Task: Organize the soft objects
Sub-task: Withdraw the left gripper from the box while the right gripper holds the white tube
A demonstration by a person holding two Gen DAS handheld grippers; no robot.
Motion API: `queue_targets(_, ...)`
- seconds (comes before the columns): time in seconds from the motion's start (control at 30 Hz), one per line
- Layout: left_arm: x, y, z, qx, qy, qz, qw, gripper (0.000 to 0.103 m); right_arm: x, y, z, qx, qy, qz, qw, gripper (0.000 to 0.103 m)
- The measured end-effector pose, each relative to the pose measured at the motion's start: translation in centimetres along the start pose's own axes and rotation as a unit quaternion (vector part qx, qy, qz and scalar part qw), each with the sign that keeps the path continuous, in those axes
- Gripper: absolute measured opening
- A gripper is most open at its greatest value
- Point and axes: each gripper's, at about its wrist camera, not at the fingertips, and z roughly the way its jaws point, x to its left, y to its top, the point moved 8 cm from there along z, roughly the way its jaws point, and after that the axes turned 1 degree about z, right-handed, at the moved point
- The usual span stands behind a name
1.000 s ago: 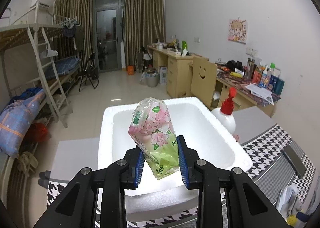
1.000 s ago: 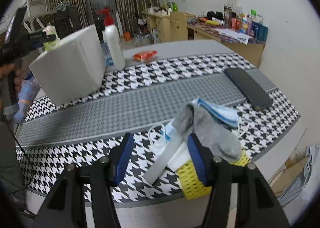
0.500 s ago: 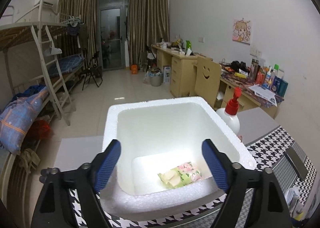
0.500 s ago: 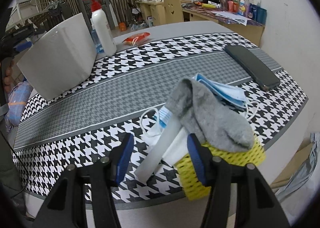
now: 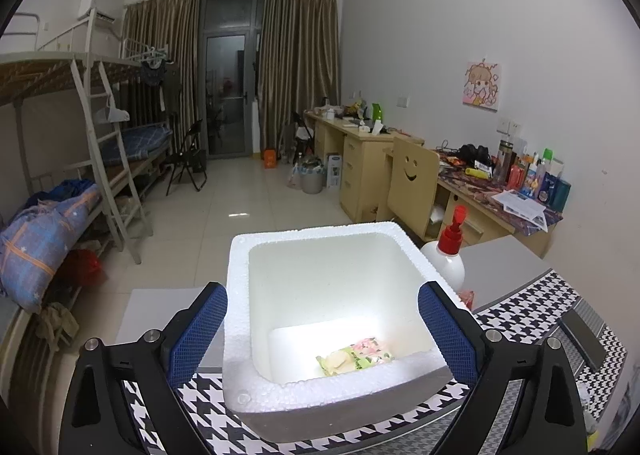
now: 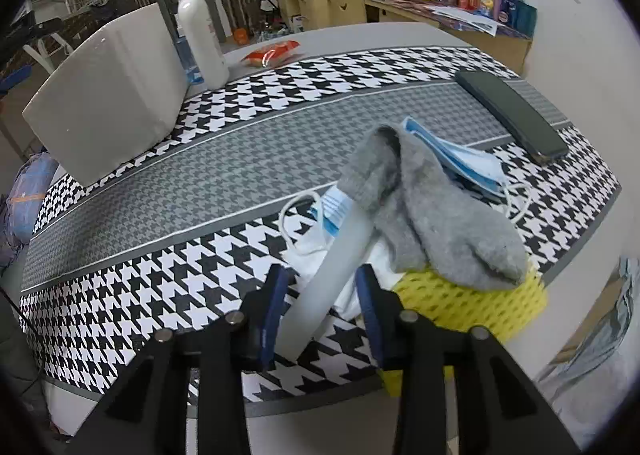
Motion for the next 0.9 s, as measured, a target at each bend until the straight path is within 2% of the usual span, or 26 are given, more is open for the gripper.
queue_targets(0.07,0.1,0.1,-0.3,-0.003,-0.002,-0.001,1.0000,0.097,-0.1,-0.1,0.2,0.002,0.004,0.003,1.000,0.021)
queue_targets(0.23,0.1,0.3,-0.9,-0.007,-0.010,-0.003,0.9999,0.097,-0.1,0.1,-0.6,-0.006,0.008,0.003,1.000,0.012)
queue_targets(0.6,-0.4,0.7,-2.1,-0.018,-0.027,-0.004,0.9995,0.097,1.4,1.6,-5.9,-0.090,0.026,-0.025,0.995,0.011)
queue_targets(0.77,-0.6,0.9,-2.8,-0.029,-0.029,-0.001,0.9992,0.097,1.8,2.5,-6.5,-0.107,0.039,-0.031,0.993,0.011)
queue_targets(0.9,-0.6,1.1,-3.2,-0.033,-0.034,0.001,0.9989,0.097,2.9,2.9,-5.4,-0.100,0.051,-0.048,0.992,0.011)
